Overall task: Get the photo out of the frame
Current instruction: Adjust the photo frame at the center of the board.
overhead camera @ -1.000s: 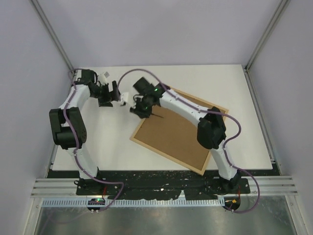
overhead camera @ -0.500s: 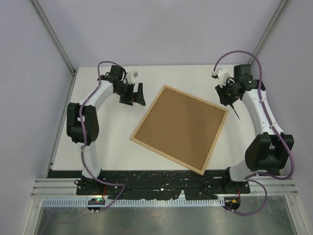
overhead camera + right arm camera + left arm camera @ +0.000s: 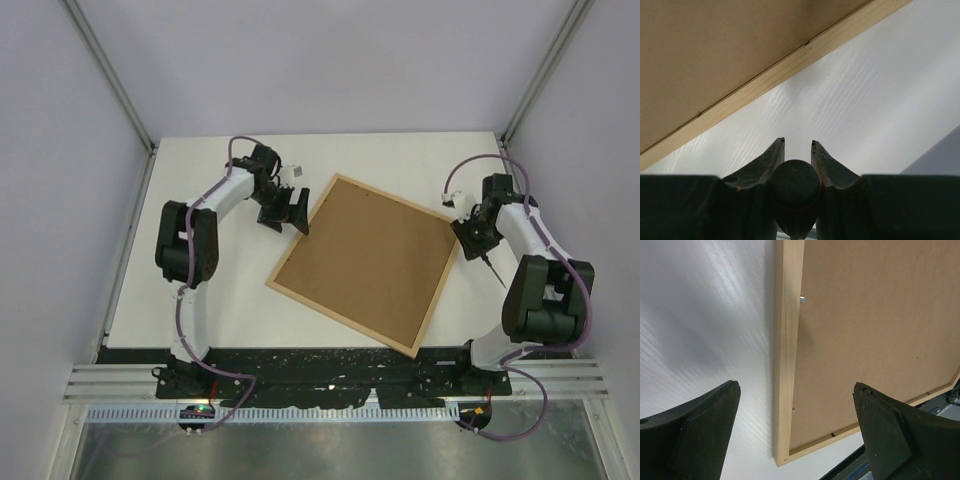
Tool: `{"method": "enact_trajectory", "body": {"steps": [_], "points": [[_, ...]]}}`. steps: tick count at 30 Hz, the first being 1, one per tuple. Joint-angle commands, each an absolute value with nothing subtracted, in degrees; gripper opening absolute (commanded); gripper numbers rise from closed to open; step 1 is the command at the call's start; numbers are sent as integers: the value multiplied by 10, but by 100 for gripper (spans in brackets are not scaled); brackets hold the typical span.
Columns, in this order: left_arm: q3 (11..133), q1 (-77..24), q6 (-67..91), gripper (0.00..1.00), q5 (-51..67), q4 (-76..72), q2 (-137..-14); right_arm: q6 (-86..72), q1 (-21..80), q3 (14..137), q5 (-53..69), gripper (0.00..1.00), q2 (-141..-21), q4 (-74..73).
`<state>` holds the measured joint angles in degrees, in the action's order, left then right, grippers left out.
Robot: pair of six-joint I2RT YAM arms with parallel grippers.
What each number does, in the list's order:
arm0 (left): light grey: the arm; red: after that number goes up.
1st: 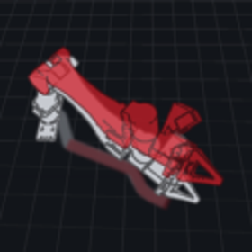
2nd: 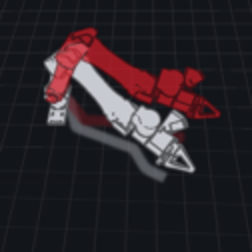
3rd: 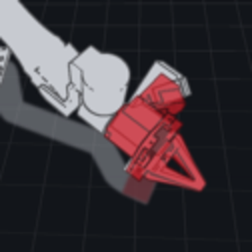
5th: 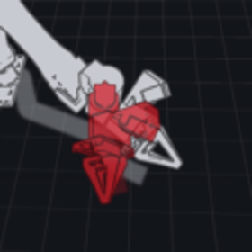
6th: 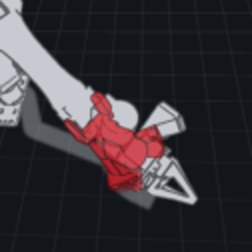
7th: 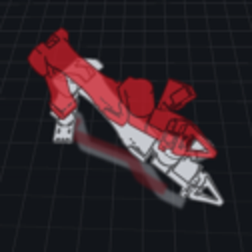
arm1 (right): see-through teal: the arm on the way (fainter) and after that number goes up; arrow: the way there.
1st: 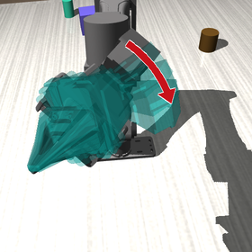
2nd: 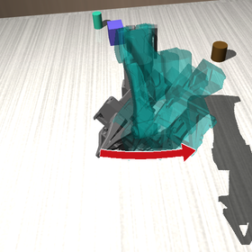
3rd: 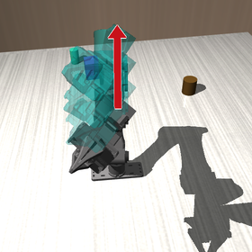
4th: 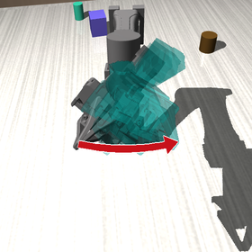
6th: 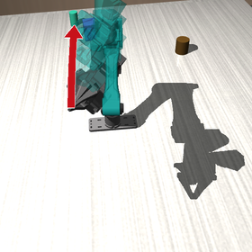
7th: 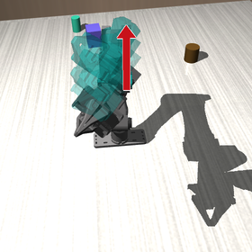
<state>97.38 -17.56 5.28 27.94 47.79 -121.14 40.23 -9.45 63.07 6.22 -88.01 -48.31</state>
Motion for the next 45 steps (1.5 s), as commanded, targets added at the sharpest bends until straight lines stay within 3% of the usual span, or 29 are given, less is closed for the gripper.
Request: {"method": "enact_trajectory", "body": {"steps": [1, 19, 27, 37, 45], "points": [[984, -177, 44, 100, 296, 490, -1211, 404, -94, 619, 36, 8, -917, -431], [931, -201, 43, 100, 309, 490, -1223, 366, -80, 693, 35, 8, -1070, -363], [905, -217, 50, 99, 324, 493, -1217, 337, -52, 833, 46, 8, -1184, -375], [859, -236, 54, 100, 349, 495, -1194, 299, -10, 1095, 65, 8, -1344, -440], [836, -239, 55, 100, 340, 484, -1167, 280, 19, 1158, 31, 8, -1375, -443]]}}
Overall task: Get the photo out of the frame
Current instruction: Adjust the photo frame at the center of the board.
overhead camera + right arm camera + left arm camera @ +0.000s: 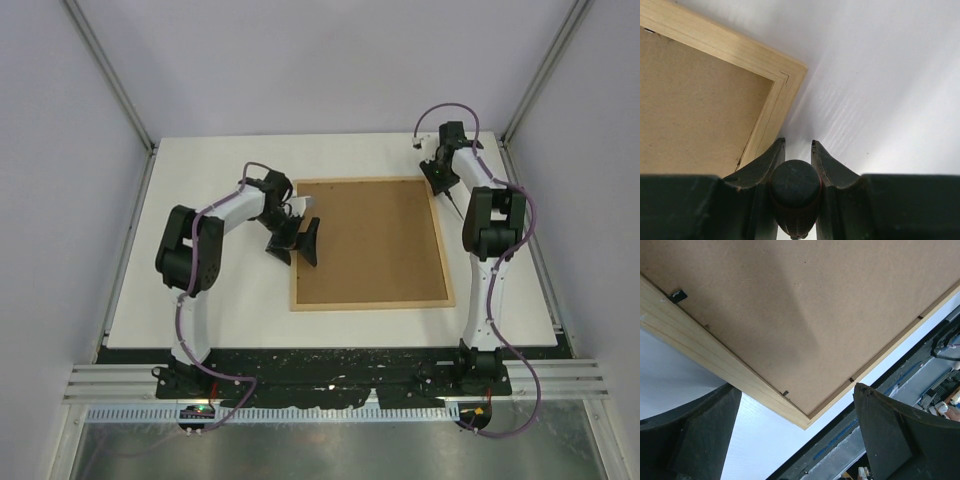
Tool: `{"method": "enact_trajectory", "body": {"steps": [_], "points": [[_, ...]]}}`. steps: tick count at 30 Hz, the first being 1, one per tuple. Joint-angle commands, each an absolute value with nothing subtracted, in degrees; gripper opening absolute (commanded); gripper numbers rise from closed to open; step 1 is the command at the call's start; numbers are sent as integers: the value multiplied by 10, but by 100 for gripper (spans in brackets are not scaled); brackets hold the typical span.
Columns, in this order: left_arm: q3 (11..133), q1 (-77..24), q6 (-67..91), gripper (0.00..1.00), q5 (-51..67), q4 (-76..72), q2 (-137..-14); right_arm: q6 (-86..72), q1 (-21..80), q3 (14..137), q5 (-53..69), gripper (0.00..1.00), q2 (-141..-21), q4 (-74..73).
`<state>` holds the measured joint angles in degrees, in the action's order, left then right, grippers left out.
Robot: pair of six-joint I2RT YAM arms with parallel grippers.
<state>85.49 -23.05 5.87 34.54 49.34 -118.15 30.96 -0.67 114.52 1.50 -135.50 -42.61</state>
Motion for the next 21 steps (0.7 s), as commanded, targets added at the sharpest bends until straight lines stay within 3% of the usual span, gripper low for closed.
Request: {"method": "enact_trajectory", "body": {"steps": [1, 6, 13, 16, 21], "points": [[837, -239, 54, 100, 334, 483, -1163, 280, 18, 1154, 17, 8, -1364, -438], [860, -224, 49, 100, 310, 487, -1132, 278, 8, 1103, -19, 8, -1296, -418], [890, -200, 33, 100, 298, 483, -1044, 262, -11, 1013, -9, 8, -1112, -392], [910, -200, 18, 100, 338, 466, -1008, 227, -11, 991, 86, 8, -1039, -398], [967, -210, 18, 100, 433, 430, -984, 114, -12, 933, 349, 8, -917, -358]]}}
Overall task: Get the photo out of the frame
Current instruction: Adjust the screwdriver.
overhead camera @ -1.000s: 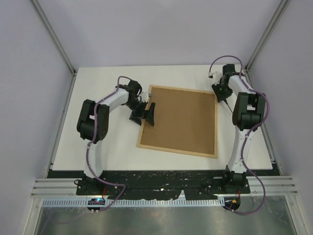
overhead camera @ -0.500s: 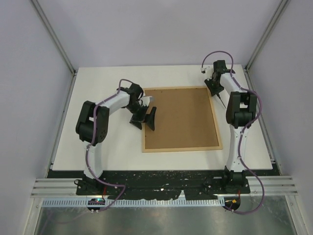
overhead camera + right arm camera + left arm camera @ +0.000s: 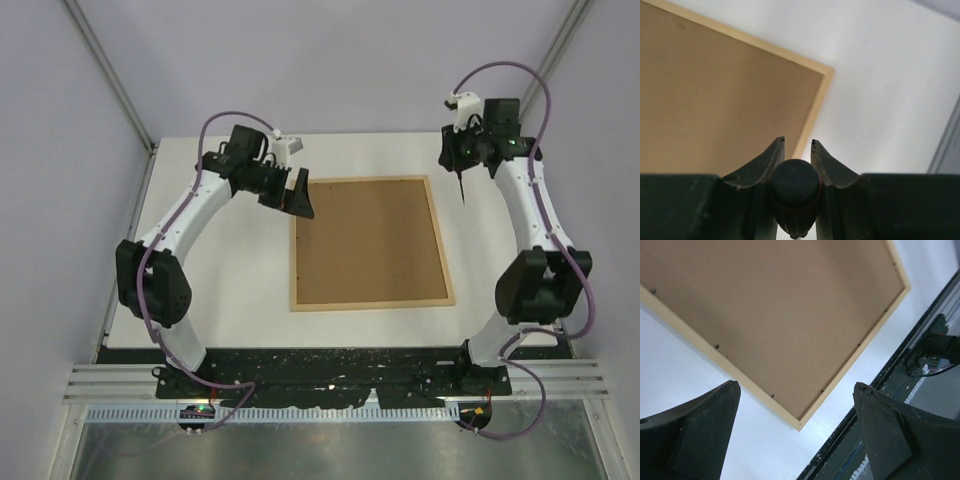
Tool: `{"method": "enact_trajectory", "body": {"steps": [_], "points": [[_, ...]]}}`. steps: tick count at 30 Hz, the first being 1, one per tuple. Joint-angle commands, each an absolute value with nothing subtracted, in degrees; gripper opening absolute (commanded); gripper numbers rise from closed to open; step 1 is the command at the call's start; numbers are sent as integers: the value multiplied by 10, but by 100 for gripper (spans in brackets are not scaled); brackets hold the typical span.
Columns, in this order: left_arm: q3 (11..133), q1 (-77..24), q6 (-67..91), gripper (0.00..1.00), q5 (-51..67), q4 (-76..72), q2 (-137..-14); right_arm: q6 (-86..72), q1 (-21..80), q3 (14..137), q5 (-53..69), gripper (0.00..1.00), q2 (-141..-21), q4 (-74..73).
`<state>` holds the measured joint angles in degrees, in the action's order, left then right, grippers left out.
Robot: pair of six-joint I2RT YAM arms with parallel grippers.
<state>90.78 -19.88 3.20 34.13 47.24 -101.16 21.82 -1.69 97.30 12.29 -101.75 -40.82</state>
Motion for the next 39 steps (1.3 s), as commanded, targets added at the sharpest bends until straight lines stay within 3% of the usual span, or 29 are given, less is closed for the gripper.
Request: {"method": "enact_trajectory", "body": {"steps": [1, 4, 7, 9, 15, 28, 32, 39], "points": [[983, -216, 20, 100, 451, 425, -989, 89, -11, 922, 417, 8, -888, -317], [1020, -237, 38, 100, 500, 399, -1003, -75, -11, 821, 516, 8, -834, -158], [1032, -259, 104, 100, 545, 323, -1020, -297, -11, 712, 583, 8, -788, 143], [1044, -268, 161, 100, 577, 266, -1036, -427, -12, 685, 616, 8, -810, 258], [1072, -307, 257, 100, 618, 150, -1085, -728, -11, 584, 586, 8, -869, 635], [1085, -358, 274, 100, 603, 139, -1137, -820, -4, 528, 535, 8, -899, 735], [1092, -371, 287, 95, 613, 130, -1144, -821, 0, 525, 535, 8, -901, 737], [1084, -376, 395, 60, 649, 33, -1169, -827, 0, 527, 546, 8, -908, 748]]}}
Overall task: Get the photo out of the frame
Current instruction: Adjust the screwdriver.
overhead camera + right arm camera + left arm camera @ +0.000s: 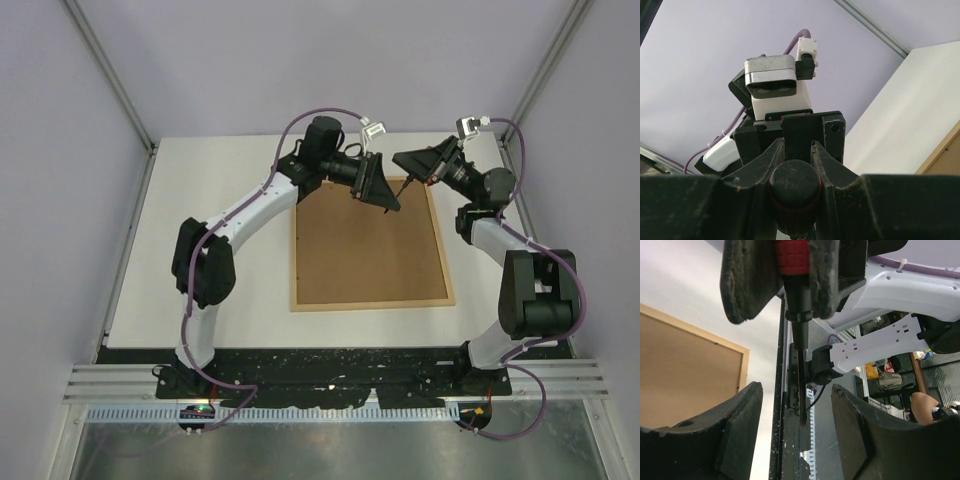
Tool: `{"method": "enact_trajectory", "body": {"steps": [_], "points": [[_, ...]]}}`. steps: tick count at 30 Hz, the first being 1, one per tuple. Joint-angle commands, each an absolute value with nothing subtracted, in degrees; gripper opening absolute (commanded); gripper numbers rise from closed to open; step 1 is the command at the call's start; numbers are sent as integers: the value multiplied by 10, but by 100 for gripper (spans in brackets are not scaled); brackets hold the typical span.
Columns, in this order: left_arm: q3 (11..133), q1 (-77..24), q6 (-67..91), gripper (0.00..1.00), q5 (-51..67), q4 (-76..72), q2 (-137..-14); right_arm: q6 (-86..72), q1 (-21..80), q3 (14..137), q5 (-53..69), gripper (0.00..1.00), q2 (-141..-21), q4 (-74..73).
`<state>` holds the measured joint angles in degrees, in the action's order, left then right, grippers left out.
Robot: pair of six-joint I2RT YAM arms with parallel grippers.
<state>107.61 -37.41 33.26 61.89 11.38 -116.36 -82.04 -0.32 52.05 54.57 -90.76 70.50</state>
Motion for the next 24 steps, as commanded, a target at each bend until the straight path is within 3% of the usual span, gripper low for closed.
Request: {"method": "enact_trajectory", "body": {"steps": [1, 6, 10, 12, 16, 17, 19, 20, 24], "points": [[1080, -376, 404, 56, 650, 19, -1170, -827, 0, 526, 546, 8, -908, 748], [1073, -378, 456, 32, 664, -41, -1177, -825, 0, 526, 549, 8, -908, 754], [1068, -380, 483, 0, 668, -64, -1178, -820, 0, 533, 562, 8, -912, 751], [1064, -380, 489, 0, 670, -64, -1174, -807, 0, 535, 571, 9, -911, 735], [1054, -377, 455, 0, 664, -21, -1157, -759, -8, 556, 612, 32, -899, 666], [1057, -377, 430, 0, 656, 31, -1149, -742, -10, 570, 624, 42, -896, 644], [1079, -374, 339, 0, 639, 140, -1140, -666, -17, 598, 673, 55, -877, 530], [1090, -374, 297, 0, 623, 202, -1134, -572, -20, 614, 683, 73, -860, 419], [1119, -367, 132, 0, 572, 376, -1114, -228, -24, 742, 712, 79, -834, -46]]}}
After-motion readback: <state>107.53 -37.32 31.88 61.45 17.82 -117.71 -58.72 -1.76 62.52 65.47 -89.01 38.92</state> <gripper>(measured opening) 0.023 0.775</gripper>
